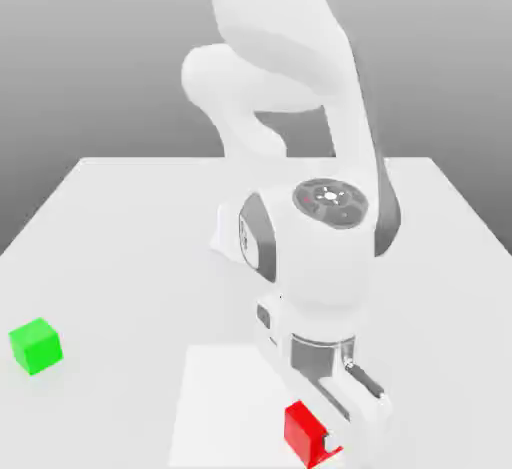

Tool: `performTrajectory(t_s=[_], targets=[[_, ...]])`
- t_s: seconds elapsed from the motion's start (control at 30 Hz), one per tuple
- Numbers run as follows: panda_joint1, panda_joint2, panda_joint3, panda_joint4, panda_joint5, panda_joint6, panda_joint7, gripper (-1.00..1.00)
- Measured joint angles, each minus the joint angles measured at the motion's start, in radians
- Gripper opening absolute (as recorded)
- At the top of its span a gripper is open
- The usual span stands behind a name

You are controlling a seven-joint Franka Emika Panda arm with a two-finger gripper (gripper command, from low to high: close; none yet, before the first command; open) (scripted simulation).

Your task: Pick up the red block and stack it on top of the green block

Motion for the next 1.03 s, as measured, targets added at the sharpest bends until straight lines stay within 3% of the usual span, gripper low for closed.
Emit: performTrajectory(t_s=[0.17, 0.53, 0.7, 0.9, 0.93, 1.03], targets=[[-0.055, -0.146, 0.05, -0.03, 0.116, -0.112, -0.063, -1.0], [-0.278, -0.253, -0.221, -0.086, 0.235, -0.157, 0.29, -1.0], [-0.44, -0.299, -0.342, -0.111, 0.268, -0.172, 0.479, -1.0], [-0.513, -0.181, -0.368, -0.115, 0.324, -0.048, 0.564, -1.0], [-0.518, -0.153, -0.36, -0.115, 0.332, -0.02, 0.56, 1.0], [-0.518, -0.153, -0.36, -0.115, 0.332, -0.02, 0.56, 1.0]])
